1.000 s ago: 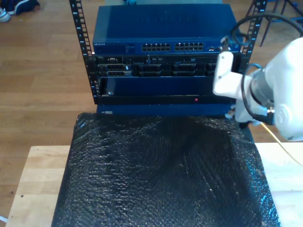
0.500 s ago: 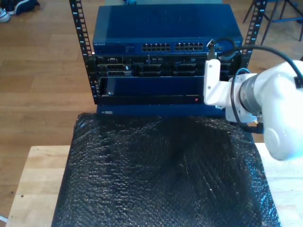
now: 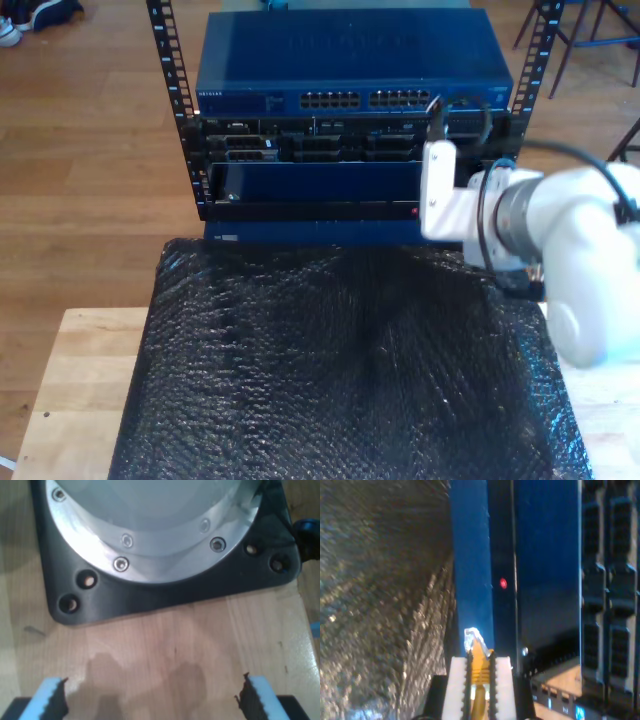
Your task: Grab the cable and plug it in
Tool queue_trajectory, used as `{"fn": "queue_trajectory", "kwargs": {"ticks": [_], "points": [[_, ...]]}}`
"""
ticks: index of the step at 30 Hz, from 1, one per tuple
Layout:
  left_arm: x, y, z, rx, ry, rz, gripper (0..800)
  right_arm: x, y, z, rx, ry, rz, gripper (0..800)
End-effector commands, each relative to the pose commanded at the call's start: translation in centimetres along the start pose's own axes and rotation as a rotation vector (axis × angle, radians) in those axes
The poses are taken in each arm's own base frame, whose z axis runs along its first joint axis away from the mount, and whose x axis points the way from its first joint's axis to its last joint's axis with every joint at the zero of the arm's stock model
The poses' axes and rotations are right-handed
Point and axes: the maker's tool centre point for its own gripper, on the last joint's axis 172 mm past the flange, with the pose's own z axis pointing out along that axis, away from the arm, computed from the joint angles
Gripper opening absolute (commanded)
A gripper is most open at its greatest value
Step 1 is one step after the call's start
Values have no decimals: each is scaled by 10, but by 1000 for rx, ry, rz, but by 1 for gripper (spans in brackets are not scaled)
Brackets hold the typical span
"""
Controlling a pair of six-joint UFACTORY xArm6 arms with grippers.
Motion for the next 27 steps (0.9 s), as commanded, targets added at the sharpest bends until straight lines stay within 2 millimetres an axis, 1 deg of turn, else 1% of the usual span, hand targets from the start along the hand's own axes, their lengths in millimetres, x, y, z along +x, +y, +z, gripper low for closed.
{"fn": "queue_trajectory", "kwargs": {"ticks": [3,6,9,12,15,20,21,23,25,27], "points": [[0,0,0,0,0,0,800,5,6,-2,-29,15,-7,0],[0,0,0,0,0,0,800,5,7,-3,-35,17,-2,0],[0,0,0,0,0,0,800,10,15,-7,-80,37,-4,0],[0,0,0,0,0,0,800,11,9,-9,-111,56,-6,0],[0,0,0,0,0,0,800,13,9,-11,-133,67,-8,0],[0,0,0,0,0,0,800,12,-2,-8,-118,66,-11,0],[0,0,0,0,0,0,800,12,-6,-7,-111,67,-22,0],[0,0,0,0,0,0,800,19,-1,-8,-141,84,-69,0],[0,0,0,0,0,0,800,23,-4,-4,-166,102,-115,0],[0,0,0,1,0,-1,800,27,0,-7,-202,118,-123,0]]}}
